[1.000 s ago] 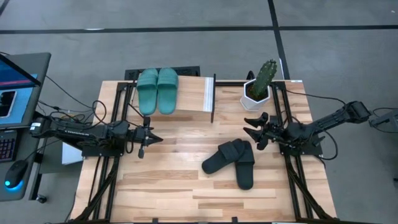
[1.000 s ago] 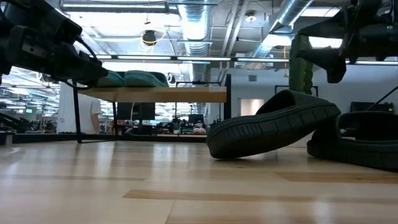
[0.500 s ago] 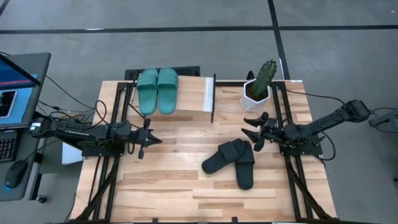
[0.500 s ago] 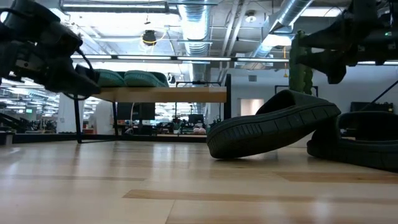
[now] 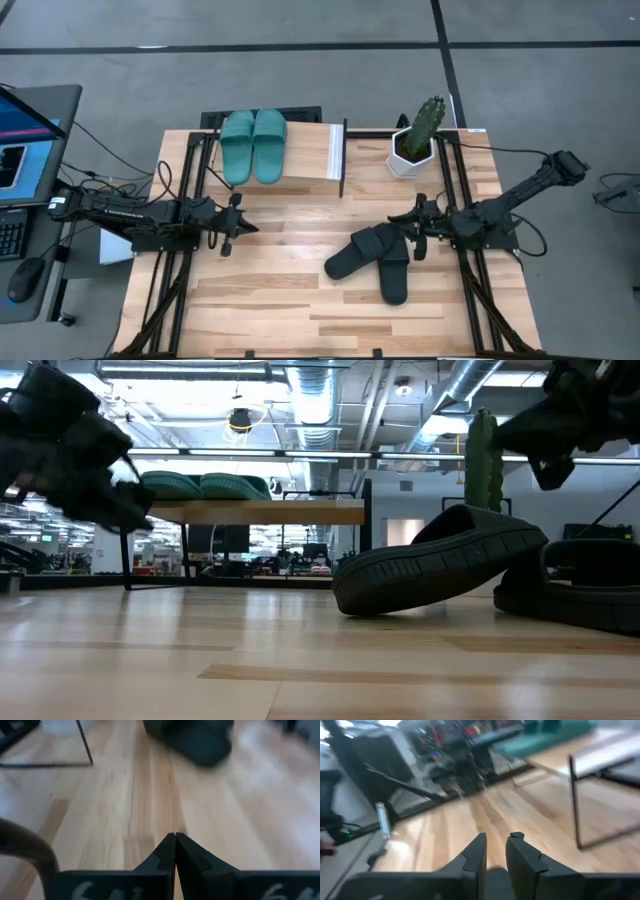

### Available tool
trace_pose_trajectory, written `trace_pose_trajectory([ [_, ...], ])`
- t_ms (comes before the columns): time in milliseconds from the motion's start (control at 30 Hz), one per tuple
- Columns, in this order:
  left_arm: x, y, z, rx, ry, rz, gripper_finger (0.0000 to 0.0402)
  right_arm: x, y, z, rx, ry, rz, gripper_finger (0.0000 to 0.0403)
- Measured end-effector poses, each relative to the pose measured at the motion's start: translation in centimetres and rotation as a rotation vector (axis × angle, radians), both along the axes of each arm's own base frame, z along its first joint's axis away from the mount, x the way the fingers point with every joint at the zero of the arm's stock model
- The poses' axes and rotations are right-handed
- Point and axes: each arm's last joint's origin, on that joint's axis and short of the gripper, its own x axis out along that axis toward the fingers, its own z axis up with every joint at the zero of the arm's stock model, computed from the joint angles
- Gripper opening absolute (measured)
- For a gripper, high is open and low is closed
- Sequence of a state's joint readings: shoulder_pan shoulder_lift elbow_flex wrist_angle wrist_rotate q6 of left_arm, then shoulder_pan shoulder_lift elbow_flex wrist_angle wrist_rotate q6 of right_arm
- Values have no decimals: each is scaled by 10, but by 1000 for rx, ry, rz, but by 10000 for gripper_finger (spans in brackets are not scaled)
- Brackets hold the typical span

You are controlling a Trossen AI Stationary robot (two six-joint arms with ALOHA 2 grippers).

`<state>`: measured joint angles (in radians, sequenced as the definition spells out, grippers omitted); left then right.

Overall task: Pick and place slides into the shelf
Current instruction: Put the left black slide on the shelf

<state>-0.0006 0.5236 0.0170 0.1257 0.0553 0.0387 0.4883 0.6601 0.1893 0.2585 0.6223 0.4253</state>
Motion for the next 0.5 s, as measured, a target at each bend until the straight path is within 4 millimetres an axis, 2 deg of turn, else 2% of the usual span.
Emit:
trace_pose_trajectory([
  [100,3,0,8,-133,-79,47,0,-1,-2,-5,49,99,-40,75],
  [233,4,0,14,-275,-139,86,0,-2,-9,-13,163,171,-102,113],
  [500,5,0,16,-295,-152,90,0,3,-7,-6,312,121,7,210],
])
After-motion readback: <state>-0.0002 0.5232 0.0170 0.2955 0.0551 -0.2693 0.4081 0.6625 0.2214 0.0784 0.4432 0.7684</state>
